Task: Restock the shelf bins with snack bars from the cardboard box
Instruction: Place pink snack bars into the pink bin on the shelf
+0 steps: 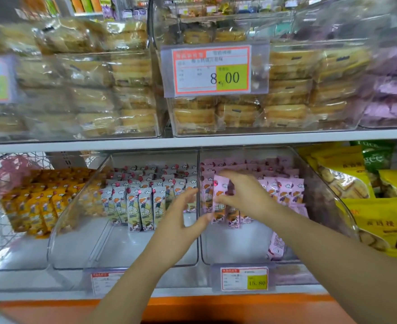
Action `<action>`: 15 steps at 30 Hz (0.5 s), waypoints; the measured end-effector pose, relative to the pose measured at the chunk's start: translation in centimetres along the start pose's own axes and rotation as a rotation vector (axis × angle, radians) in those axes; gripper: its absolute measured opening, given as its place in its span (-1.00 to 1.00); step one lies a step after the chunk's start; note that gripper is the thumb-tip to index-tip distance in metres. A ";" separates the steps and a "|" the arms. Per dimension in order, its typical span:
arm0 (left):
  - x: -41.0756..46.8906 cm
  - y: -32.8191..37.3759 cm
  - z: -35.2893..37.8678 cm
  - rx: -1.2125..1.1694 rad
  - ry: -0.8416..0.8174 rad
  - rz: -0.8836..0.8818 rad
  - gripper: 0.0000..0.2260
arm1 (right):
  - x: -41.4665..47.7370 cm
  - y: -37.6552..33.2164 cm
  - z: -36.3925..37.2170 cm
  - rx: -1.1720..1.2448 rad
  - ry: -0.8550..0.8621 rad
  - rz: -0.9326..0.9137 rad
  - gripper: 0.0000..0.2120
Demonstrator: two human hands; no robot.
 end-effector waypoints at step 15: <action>0.4 -0.6 0.4 -0.089 -0.032 -0.066 -0.50 | -4.1 2.5 -2.2 -0.229 -0.035 -0.079 -0.76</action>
Point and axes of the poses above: each hand's wrist, its own x-axis towards the middle knuckle, its own z-axis out of the palm, y = z × x, the point moved 3 cm from there along x, towards the middle knuckle, and after that the axes turned 13 degrees about -z, right-handed, at the moved point
